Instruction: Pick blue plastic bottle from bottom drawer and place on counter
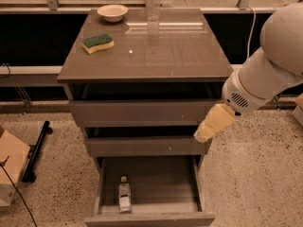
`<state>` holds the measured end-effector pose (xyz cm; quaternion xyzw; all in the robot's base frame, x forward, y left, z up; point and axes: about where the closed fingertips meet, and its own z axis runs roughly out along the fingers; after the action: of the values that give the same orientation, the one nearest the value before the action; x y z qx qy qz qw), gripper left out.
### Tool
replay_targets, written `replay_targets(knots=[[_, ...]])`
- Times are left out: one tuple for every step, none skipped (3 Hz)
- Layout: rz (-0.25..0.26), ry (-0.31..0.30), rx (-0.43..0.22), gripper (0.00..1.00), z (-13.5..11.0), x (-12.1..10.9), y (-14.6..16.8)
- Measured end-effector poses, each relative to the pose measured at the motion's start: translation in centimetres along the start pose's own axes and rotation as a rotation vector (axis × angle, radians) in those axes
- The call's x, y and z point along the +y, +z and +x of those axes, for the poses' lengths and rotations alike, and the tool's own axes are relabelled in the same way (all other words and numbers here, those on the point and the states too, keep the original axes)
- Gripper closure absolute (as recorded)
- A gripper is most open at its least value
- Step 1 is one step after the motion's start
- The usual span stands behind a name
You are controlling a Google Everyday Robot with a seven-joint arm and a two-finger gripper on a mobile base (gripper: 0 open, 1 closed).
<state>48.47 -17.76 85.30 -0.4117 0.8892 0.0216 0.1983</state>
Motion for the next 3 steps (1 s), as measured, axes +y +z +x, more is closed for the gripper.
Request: replay_targets(knots=[[-0.003,0.088,0.015,0.0,-0.2,0.1,4.3],[-0.011,0.193,0.037,0.0,-0.7,0.1,9.2],[-0.012,0.248,0.039,0.0,-0.9,0.1,10.0]])
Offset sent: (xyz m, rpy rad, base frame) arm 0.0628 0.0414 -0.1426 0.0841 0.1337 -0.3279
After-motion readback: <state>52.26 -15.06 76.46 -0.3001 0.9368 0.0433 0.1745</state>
